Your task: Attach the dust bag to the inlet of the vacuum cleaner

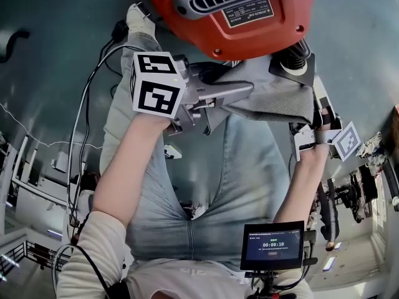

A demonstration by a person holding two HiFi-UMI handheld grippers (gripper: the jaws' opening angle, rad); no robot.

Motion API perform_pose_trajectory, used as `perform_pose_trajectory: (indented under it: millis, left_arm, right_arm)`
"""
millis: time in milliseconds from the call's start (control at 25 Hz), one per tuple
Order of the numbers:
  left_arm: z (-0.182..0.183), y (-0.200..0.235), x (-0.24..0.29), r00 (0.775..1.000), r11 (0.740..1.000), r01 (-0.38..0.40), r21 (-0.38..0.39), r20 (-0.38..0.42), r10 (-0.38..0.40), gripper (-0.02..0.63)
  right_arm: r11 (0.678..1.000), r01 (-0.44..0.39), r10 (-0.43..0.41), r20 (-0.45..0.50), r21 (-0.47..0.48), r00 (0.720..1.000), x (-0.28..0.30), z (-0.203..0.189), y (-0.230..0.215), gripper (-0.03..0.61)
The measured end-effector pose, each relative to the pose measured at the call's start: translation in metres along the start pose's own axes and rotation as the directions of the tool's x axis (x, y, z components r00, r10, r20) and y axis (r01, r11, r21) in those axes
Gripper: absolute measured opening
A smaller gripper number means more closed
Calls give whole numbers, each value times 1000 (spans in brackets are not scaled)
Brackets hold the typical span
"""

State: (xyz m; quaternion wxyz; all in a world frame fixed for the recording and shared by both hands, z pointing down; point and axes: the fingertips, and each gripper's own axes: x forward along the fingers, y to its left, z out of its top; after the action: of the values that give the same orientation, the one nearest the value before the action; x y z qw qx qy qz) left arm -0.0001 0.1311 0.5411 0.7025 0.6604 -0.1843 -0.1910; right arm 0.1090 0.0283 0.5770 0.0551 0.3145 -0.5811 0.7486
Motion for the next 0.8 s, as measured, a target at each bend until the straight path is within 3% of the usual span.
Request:
perform_pose_trajectory:
  millis: [160, 320, 360, 440, 520, 560, 720, 800]
  left_arm:
    - [-11, 34, -5, 997, 980, -74, -182, -2, 75, 32]
    - [-26, 55, -2, 989, 955, -148, -258, -30, 145, 32]
    - [-26, 53, -1, 988, 963, -157, -220, -38, 152, 32]
    - [-21, 36, 2, 983, 986, -164, -20, -81, 162, 32]
    - [-15, 15, 3, 981, 974, -134, 181, -118, 156, 32]
    - [-12, 6, 3, 982, 966, -109, 233, -126, 141, 32]
    - [-7, -6, 0, 991, 965, -35, 260, -114, 67, 32]
    - [-5, 6, -2, 990, 975, -83, 205, -98, 105, 32]
  right_arm:
    - [995, 3, -6, -30, -98, 1000, 13, -7, 36, 20]
    - [996, -8, 5, -30, -87, 1000, 17, -15, 44, 17]
    - [995, -17, 14, -31, -96, 999, 17, -13, 43, 17]
    - [991, -17, 13, -34, -133, 999, 17, -7, 37, 17]
    - [987, 6, -11, -32, -162, 999, 19, 1, 27, 17]
    - [986, 15, -20, -30, -164, 999, 20, 3, 23, 18]
    - [990, 22, -25, -15, -137, 1000, 20, 3, 21, 18]
    - [990, 38, -40, -6, -136, 999, 20, 1, 26, 17]
